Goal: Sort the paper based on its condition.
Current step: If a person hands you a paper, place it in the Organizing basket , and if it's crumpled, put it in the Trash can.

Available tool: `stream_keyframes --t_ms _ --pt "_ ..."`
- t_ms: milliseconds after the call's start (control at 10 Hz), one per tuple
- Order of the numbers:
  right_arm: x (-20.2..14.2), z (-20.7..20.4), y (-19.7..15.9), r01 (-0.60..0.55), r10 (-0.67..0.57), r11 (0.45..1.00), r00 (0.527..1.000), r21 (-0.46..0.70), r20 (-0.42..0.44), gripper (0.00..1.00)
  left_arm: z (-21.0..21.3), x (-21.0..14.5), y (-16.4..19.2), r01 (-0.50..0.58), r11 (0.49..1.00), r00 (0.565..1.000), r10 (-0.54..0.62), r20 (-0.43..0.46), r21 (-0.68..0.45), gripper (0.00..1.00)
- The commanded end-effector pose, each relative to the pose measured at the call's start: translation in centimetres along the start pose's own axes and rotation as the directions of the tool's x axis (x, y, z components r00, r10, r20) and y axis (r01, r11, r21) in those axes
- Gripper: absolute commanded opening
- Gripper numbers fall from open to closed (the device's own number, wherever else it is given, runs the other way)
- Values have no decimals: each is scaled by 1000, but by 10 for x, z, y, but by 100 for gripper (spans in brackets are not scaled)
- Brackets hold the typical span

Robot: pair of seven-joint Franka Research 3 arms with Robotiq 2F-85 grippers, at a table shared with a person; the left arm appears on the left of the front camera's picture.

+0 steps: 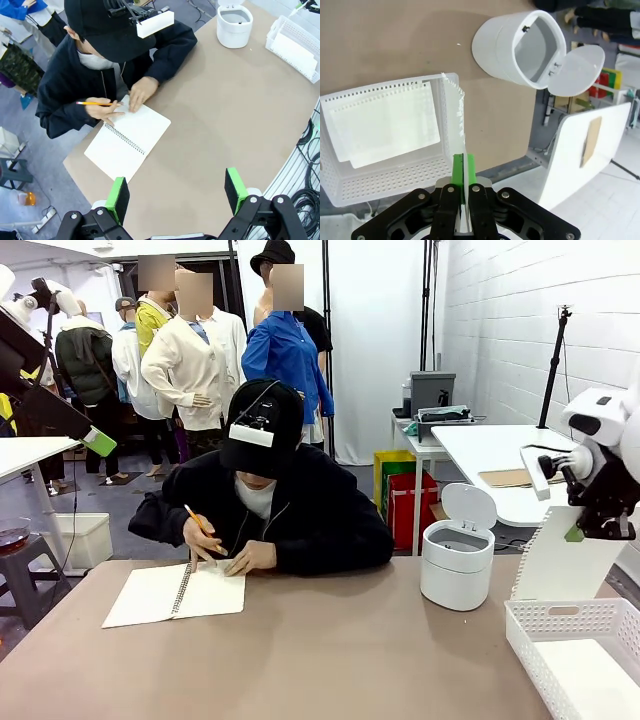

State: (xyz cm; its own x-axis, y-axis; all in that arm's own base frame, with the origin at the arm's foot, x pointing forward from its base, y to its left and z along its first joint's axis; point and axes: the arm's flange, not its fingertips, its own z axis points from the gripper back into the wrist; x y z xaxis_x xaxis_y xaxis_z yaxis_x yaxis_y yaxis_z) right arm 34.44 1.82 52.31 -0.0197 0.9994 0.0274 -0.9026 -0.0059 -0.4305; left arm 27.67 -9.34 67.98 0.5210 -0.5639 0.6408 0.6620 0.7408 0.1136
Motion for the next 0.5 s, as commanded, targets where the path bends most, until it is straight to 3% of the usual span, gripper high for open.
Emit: stream_keyframes --t_ms 0,400 --pt "-1 -20 9 -87 87 996 996 -3 9 0 0 0 0 0 1000 1000 0 -1 1 100" --pt "-10 -46 25 -147 147 989 989 4 -9 0 0 0 0 0 1000 1000 0 -1 1 100"
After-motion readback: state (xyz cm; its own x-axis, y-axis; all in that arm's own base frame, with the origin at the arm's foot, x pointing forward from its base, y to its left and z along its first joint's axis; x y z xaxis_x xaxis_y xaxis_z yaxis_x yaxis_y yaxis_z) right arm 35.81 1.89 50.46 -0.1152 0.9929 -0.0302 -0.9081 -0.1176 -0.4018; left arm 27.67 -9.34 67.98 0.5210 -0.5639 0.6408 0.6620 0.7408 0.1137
